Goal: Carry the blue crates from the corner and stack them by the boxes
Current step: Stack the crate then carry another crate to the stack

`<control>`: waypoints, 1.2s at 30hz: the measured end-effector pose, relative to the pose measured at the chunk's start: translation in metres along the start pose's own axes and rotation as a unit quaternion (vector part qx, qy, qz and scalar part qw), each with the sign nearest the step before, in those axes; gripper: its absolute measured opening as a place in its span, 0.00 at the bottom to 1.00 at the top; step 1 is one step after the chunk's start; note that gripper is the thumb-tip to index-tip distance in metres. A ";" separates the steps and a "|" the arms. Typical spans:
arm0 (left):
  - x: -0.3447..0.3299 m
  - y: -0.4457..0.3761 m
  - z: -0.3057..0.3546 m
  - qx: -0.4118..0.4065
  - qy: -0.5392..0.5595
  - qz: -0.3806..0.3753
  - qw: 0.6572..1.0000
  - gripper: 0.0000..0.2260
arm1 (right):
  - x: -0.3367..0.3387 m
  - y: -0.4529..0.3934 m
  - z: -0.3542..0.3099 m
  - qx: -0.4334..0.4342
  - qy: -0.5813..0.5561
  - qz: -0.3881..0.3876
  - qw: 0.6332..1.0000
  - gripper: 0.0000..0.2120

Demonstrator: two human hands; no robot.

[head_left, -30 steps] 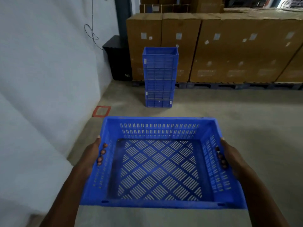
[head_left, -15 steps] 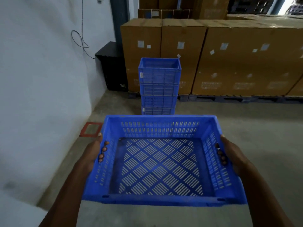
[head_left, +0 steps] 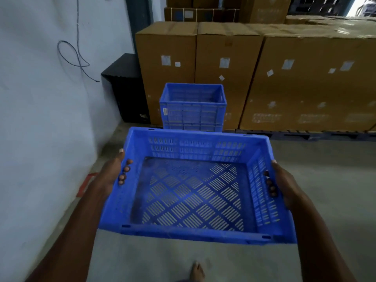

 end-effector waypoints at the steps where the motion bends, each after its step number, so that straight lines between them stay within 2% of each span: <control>1: -0.009 -0.019 0.011 0.002 0.001 0.002 1.000 0.23 | -0.004 -0.022 -0.017 -0.001 0.004 -0.005 1.000 0.26; 9: -0.058 -0.162 0.091 0.022 0.018 0.008 1.000 0.22 | -0.049 -0.182 -0.139 0.006 0.020 -0.076 0.997 0.23; 17: -0.112 -0.326 0.169 0.024 0.012 -0.051 0.998 0.21 | -0.085 -0.326 -0.242 -0.003 0.037 -0.066 0.997 0.24; 24: -0.165 -0.456 0.259 0.005 0.000 -0.068 0.998 0.22 | -0.105 -0.428 -0.330 -0.009 0.026 -0.050 0.998 0.23; 36: -0.232 -0.641 0.311 0.014 -0.016 -0.055 0.998 0.26 | -0.155 -0.604 -0.425 -0.008 0.017 -0.083 0.996 0.21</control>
Point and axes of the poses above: each hand's wrist, its own y-axis away from the middle knuckle, its own x-axis out of the back of the hand, z = x × y, the point moved 4 cm from there along -y, towards the middle knuckle, and after that the axes turned 8 degrees about y, right-handed, at the moved point
